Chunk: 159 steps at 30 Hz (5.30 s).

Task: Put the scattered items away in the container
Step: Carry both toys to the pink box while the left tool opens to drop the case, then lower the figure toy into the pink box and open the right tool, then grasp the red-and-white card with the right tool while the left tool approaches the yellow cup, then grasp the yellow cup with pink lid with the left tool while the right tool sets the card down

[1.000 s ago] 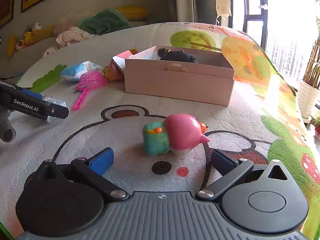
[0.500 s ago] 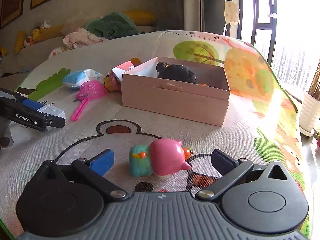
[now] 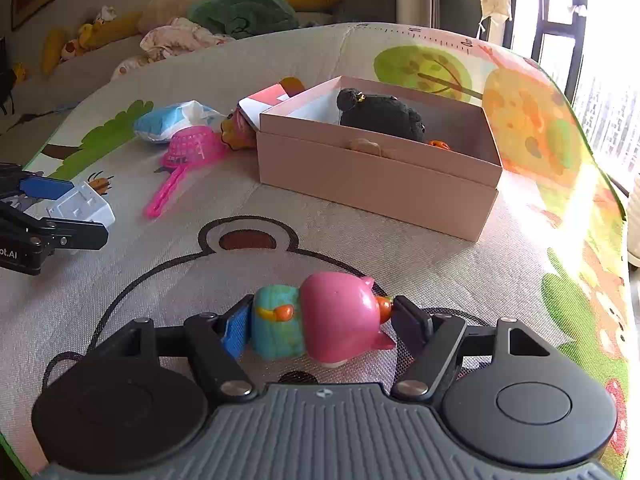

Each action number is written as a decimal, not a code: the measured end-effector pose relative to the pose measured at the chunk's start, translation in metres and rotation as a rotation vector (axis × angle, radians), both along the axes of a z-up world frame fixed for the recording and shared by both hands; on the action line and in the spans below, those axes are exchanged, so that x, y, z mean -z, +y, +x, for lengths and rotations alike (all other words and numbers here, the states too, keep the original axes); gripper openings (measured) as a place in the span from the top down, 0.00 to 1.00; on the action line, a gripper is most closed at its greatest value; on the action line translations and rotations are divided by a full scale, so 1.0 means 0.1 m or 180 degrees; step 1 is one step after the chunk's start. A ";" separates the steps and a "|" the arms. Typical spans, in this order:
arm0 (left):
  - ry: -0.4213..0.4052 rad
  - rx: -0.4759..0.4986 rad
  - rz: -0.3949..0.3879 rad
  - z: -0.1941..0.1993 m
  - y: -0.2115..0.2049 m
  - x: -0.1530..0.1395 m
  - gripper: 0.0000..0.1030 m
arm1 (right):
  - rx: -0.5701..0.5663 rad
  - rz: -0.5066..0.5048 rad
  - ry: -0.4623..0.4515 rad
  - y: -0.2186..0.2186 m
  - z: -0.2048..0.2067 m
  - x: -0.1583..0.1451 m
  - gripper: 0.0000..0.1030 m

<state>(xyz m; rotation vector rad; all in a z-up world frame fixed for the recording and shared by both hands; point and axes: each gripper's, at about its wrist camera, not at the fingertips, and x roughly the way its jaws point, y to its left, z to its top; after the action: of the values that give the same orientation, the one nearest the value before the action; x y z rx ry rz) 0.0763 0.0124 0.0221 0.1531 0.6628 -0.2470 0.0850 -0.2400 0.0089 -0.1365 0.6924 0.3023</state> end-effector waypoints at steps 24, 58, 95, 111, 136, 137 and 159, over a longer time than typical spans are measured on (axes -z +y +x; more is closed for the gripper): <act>-0.0624 0.0842 0.0102 0.74 -1.30 -0.64 0.08 | 0.0134 0.0310 -0.0845 -0.77 0.16 -1.31 0.31; -0.0079 -0.0290 -0.0220 0.82 0.00 0.00 0.00 | 0.0616 0.0687 -0.0480 -0.65 2.16 -1.07 0.17; -0.0222 -0.0810 -0.0668 0.42 0.59 0.20 0.00 | -0.0204 -0.0602 -0.0116 1.59 1.73 -0.44 0.88; -0.0174 -0.0950 -0.0424 0.30 0.55 0.15 0.00 | -0.1189 -0.1274 -0.0694 0.97 -0.15 -0.30 0.94; -0.0017 -0.0391 -0.0244 0.47 -0.46 -0.09 0.00 | -0.0352 -0.0278 -0.0400 0.03 -0.72 0.02 0.04; -0.0021 -0.0443 -0.0238 0.51 -0.47 -0.07 0.00 | -0.0269 -0.0218 -0.0363 -0.01 -0.70 0.05 0.03; -0.0024 -0.0060 -0.0122 0.69 -0.50 -0.01 0.44 | 0.0097 0.0193 -0.0351 -0.19 -0.69 0.24 0.00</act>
<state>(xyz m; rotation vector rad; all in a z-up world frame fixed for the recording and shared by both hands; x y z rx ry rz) 0.1458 -0.0380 0.0236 0.1108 0.6514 -0.2408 0.0163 -0.2593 -0.0148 -0.0842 0.5751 0.2843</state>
